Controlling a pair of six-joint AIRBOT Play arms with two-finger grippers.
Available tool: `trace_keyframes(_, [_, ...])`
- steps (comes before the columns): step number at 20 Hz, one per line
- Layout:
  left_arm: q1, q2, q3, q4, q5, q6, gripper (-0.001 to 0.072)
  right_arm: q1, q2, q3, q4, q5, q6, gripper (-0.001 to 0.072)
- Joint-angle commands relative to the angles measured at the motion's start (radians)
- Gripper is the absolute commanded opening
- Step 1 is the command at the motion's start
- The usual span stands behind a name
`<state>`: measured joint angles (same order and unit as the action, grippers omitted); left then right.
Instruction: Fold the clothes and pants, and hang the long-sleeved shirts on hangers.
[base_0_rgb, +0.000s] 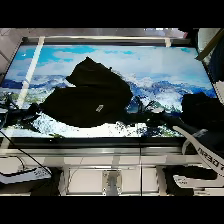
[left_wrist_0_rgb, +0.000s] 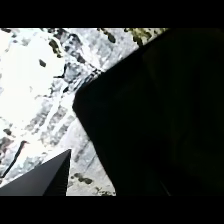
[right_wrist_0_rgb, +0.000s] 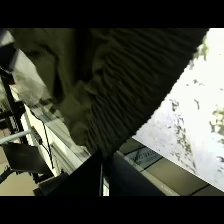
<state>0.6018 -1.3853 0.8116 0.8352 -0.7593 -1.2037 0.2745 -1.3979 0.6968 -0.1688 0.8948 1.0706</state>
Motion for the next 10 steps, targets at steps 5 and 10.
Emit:
trace_keyframes(5, [-0.021, 0.074, -0.016, -0.233, -0.161, 0.102, 0.0486, -0.351, 0.197, 0.05, -0.413, 0.087, 0.2, 0.003])
trace_keyframes(10, [-0.113, 0.173, -0.222, -0.246, -0.156, 0.135, 0.0486, -0.356, 0.19, 0.121, -0.495, 0.094, 0.205, 0.0489])
